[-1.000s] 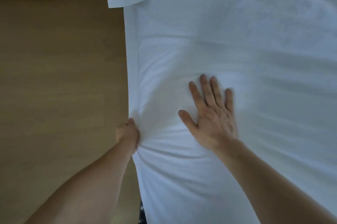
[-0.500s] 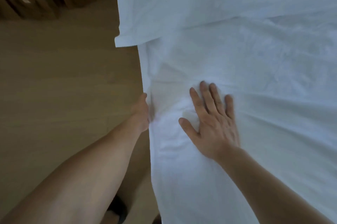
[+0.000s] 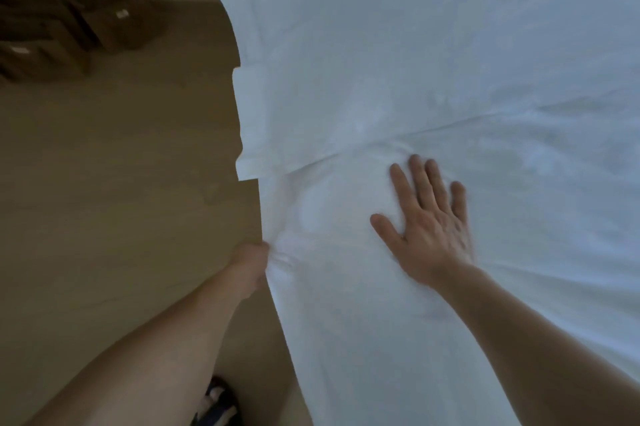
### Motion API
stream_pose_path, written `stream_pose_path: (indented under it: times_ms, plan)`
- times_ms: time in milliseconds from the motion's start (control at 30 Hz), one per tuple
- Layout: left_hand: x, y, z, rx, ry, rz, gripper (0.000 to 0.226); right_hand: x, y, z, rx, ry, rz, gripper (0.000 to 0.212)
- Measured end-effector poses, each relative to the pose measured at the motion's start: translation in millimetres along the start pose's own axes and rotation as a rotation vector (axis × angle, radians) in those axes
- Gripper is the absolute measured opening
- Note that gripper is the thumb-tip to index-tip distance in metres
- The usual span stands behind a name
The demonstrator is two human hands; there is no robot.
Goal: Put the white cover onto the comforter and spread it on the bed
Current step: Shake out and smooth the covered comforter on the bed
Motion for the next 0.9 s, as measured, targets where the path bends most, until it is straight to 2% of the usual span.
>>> stream_pose_path:
  times_ms: [67,133,233,300,400,500,533,600,667,700,800,900]
  plan:
    - [-9,-13,-3,0.046,0.007,0.017,0.024,1,4,-1,0.047,0.019,0.004,0.084]
    - [-33,-37,-1,0.008,0.059,0.100,0.020,2,5,-2,0.093,0.035,-0.005,0.086]
    - [-93,-65,7,-0.002,0.148,0.331,0.023,6,-3,-5,0.141,0.091,-0.058,0.089]
    - [-139,-80,21,0.012,0.231,0.389,0.025,19,-13,-8,0.132,0.152,-0.169,0.094]
    - [-207,-101,39,0.022,0.324,0.396,0.030,37,-30,-19,0.040,0.318,-0.558,0.102]
    - [-264,-118,47,0.009,0.390,0.346,0.037,53,-43,-40,-0.066,0.452,-0.904,0.094]
    - [-281,-121,46,0.005,0.399,0.326,0.042,55,-44,-46,-0.092,0.521,-0.987,0.085]
    - [-308,-124,41,0.027,0.382,0.298,0.052,57,-46,-56,-0.167,0.692,-1.131,0.054]
    - [-333,-121,35,0.062,0.352,0.281,0.049,56,-44,-63,-0.258,0.865,-1.282,0.030]
    - [-343,-118,33,0.068,0.336,0.268,0.047,56,-42,-65,-0.304,0.942,-1.389,0.026]
    - [-374,-117,25,0.064,0.312,0.241,0.044,59,-45,-72,-0.455,1.147,-1.681,0.041]
    - [-405,-123,12,0.025,0.321,0.220,0.030,63,-50,-82,-0.519,1.255,-1.769,0.048]
Point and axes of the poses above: each hand's wrist, its own z-axis away from the middle knuckle, its own y-axis out of the palm, x = y × z, the point moved 6 cm from there along -z, towards the middle knuckle
